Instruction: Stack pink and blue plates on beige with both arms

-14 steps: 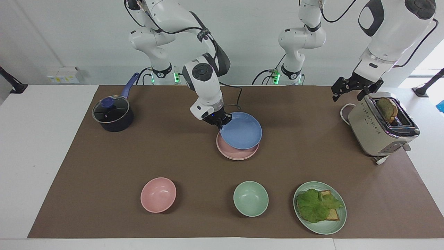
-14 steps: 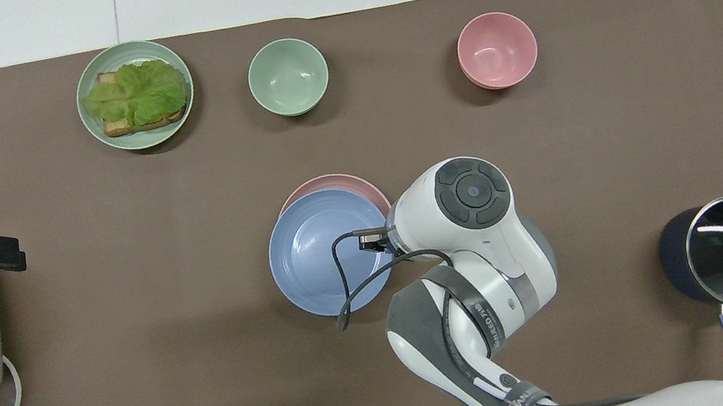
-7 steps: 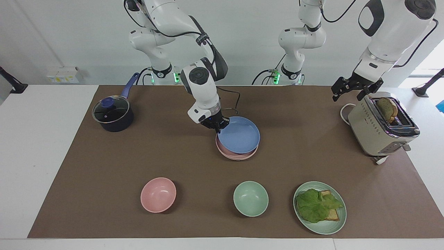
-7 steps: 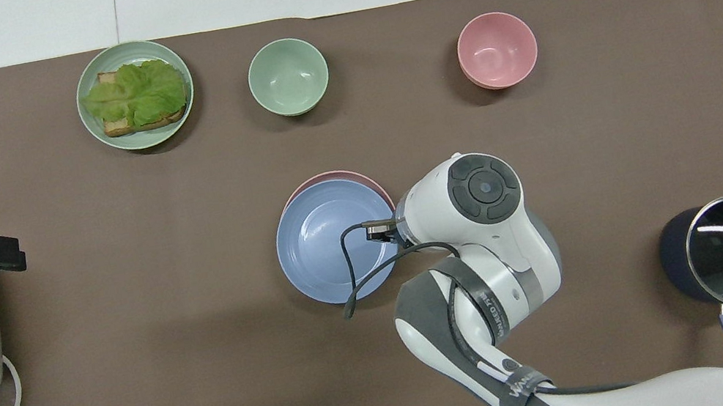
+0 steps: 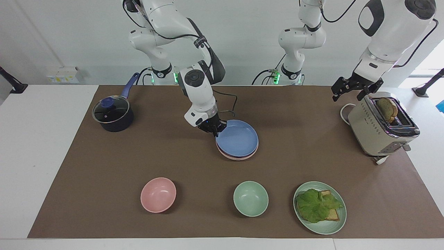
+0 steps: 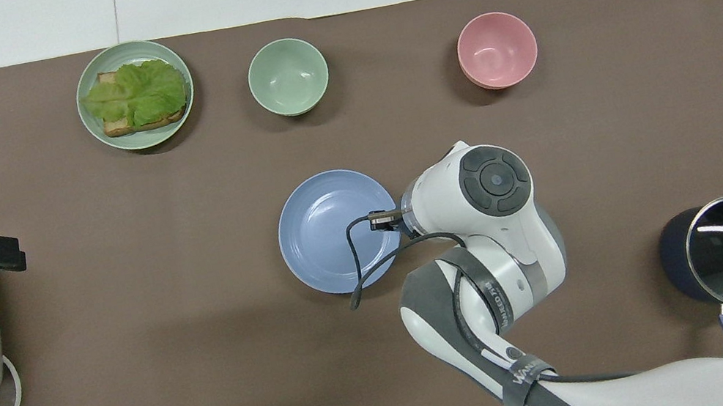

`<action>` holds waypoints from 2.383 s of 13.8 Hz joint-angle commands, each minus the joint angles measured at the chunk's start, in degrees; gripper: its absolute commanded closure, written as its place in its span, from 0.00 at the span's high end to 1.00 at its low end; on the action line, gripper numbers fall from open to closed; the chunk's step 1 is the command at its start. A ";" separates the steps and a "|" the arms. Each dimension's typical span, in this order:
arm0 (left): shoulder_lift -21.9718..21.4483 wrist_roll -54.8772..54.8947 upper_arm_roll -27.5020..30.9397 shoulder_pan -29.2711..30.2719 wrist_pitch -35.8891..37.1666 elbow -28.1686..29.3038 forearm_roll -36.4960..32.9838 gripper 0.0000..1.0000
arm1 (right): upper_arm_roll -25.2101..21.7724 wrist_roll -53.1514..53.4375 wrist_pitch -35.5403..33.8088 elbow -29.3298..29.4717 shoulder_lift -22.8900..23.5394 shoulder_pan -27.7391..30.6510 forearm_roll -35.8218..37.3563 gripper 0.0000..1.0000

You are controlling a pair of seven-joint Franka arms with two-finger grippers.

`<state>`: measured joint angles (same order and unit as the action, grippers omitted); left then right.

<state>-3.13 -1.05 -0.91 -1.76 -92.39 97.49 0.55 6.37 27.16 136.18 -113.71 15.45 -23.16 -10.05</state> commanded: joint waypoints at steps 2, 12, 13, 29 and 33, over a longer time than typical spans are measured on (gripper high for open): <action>-0.48 0.17 -0.32 0.62 1.07 -0.55 -0.73 1.00 | 0.40 -3.25 1.28 0.24 0.63 0.49 -1.20 0.00; -0.48 0.17 -0.32 0.62 1.07 -0.55 -0.73 1.00 | -0.39 -3.79 -1.26 1.73 0.03 1.80 -0.15 1.00; -0.48 0.17 -0.32 0.62 1.07 -0.55 -0.73 1.00 | -0.39 -3.61 -3.18 2.52 -1.11 3.02 0.12 1.00; -0.48 0.17 -0.32 0.62 1.07 -0.55 -0.73 1.00 | -0.74 -3.43 -27.97 11.83 -18.08 16.13 8.82 1.00; -0.48 0.17 -0.32 0.62 1.07 -0.55 -0.73 1.00 | -0.74 -3.87 -36.15 18.24 -18.70 19.46 8.82 1.00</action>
<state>-3.13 -1.05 -0.91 -1.76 -92.39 97.49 0.55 5.19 24.16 103.12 -98.61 -3.85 -5.69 -2.10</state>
